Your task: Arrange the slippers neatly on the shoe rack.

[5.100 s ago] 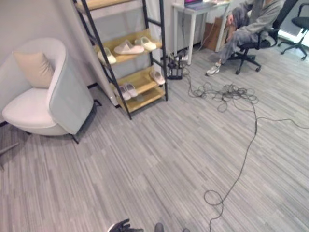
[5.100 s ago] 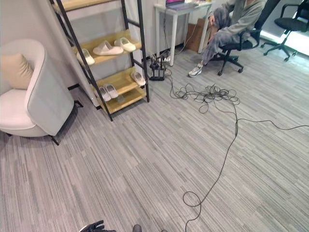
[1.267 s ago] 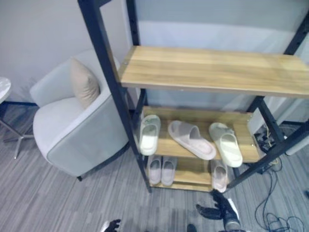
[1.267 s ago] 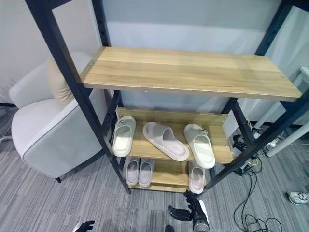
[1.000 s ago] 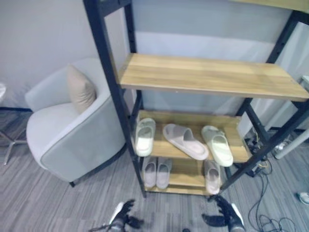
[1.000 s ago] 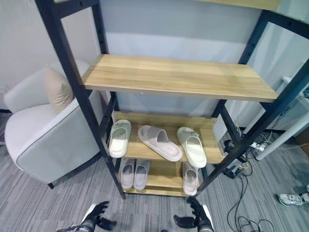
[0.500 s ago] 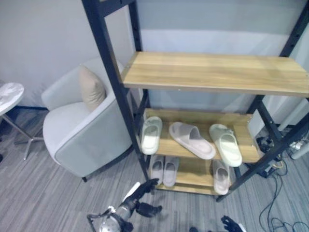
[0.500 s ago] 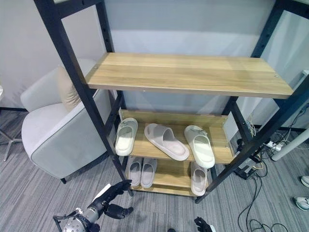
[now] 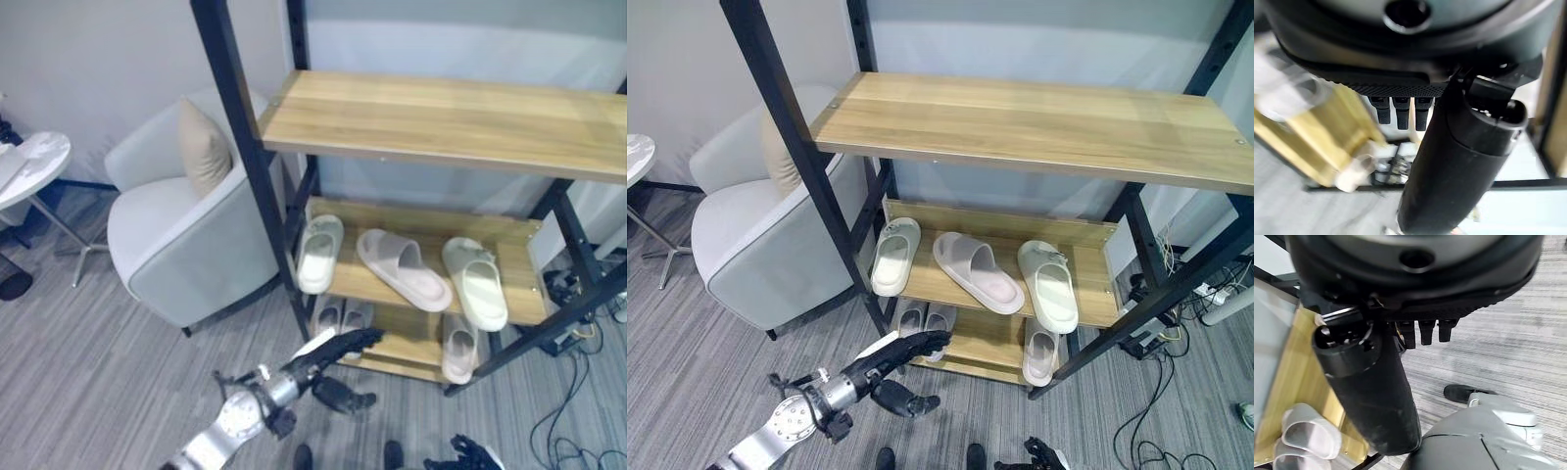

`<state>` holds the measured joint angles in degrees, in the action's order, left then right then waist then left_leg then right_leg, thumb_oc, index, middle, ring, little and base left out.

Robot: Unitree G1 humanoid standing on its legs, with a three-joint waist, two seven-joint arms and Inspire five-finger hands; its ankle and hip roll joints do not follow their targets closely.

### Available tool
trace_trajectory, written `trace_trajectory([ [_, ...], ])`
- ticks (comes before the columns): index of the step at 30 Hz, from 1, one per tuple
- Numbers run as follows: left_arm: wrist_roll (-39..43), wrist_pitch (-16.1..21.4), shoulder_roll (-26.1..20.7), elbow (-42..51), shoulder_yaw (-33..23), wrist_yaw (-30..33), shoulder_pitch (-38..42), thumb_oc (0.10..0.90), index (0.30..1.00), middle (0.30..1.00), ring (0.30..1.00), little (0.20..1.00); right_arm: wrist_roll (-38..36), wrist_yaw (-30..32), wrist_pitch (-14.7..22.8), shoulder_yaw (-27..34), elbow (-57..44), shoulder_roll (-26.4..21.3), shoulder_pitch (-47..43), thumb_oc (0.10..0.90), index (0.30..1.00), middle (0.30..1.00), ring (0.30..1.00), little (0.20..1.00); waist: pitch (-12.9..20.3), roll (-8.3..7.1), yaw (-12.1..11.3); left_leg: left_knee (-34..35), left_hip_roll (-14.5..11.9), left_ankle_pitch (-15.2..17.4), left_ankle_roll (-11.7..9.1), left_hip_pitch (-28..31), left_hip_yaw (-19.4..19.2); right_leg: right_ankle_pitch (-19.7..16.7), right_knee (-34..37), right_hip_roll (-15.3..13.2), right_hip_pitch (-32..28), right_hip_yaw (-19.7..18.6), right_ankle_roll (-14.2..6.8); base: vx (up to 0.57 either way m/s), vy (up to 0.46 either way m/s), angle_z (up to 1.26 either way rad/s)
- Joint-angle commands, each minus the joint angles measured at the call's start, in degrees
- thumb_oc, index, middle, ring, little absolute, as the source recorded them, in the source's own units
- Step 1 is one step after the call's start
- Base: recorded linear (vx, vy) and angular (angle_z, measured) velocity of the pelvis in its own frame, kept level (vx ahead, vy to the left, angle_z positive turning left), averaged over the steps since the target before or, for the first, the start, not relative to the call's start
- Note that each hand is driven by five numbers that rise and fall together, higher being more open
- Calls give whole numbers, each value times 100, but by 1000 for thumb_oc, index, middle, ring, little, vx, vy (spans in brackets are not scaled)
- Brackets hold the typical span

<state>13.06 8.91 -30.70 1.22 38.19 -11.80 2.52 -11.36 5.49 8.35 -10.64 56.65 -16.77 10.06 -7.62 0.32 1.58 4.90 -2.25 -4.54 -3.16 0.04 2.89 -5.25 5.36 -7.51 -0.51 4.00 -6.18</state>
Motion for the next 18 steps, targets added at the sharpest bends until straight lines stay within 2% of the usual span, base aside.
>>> trace_trajectory([
  [1,603,319,426,609,122,-131,892,800,900,900,900,900,124,-46,99,-185,-193,-313,-308,800,900,900,900,900,-179,276,54,10,-121,261,25,-16,-94,817,-469,215,-224,67,-119,1,-34,-2],
  [8,806,300,884,691,370,160,1822,800,900,900,900,900,116,-52,56,-345,-65,-264,-360,800,900,900,900,900,-133,266,175,10,-162,272,12,48,-128,837,-460,248,-263,22,-98,27,-34,-8],
  [10,573,484,1056,620,363,526,2408,800,900,900,900,900,81,-79,56,-456,-26,-247,-402,800,900,900,900,900,-103,266,259,10,-191,269,-4,53,-163,831,-439,260,-258,-12,-98,62,-42,-3],
  [11,367,595,1167,483,264,904,2747,800,900,900,900,900,90,-54,42,-501,44,-244,-422,800,900,900,900,900,-67,278,320,10,-211,272,-18,54,-203,811,-404,265,-252,-59,-93,62,-37,-6],
  [14,126,644,1200,342,164,1141,2920,800,900,900,900,900,80,-54,39,-509,87,-241,-408,800,900,900,900,900,-41,293,352,10,-219,270,-26,56,-222,791,-361,274,-252,-81,-95,57,-22,-12],
  [17,-468,669,1197,80,17,1502,3117,800,900,900,900,900,42,-45,35,-505,129,-221,-393,800,900,900,900,900,-1,308,399,10,-222,267,-41,40,-253,757,-300,275,-247,-110,-104,73,-16,-10],
  [18,-1000,666,1173,-230,-88,1821,3240,800,900,900,900,900,22,-11,41,-491,121,-205,-371,800,900,900,900,900,26,313,441,10,-222,263,-47,17,-273,737,-261,276,-226,-146,-103,72,-16,-5],
])
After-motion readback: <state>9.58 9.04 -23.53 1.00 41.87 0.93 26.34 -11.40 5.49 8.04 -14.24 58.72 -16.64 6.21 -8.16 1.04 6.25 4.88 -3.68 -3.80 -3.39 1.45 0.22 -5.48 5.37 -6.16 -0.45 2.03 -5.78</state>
